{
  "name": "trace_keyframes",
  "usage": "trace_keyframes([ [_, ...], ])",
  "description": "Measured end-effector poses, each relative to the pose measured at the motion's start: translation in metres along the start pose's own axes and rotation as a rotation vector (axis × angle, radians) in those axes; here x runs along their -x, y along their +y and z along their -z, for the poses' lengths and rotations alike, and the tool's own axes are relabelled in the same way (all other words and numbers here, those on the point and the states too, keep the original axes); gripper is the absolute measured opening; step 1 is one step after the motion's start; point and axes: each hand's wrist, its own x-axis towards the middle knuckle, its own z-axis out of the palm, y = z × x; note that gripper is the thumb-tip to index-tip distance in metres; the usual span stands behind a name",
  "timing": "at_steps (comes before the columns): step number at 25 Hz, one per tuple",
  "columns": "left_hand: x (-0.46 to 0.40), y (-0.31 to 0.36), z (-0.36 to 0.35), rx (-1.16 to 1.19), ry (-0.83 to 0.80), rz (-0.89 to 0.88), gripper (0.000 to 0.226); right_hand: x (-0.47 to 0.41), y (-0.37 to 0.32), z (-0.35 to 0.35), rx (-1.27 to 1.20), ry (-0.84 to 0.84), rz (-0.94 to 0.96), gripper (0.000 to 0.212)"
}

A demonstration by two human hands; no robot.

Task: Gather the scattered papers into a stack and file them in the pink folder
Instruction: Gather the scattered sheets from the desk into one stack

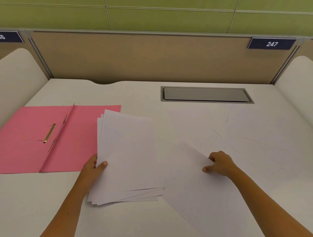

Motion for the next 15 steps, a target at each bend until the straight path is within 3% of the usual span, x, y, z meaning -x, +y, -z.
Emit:
trace_keyframes([
  [2,-0.002,0.002,0.001,0.039,-0.011,0.04,0.037,0.001,0.002,0.008,-0.128,0.06,0.061,0.018],
  [4,-0.004,0.002,0.003,0.085,-0.017,0.085,0.036,0.002,0.004,0.024,-0.195,0.122,0.082,0.009],
  [11,-0.015,0.014,0.003,0.132,-0.004,0.125,0.027,0.002,-0.014,0.113,-0.479,0.501,0.078,0.012],
  [15,-0.032,0.027,-0.004,0.126,-0.017,0.14,0.027,-0.023,-0.055,0.112,-0.693,0.532,0.052,0.014],
])
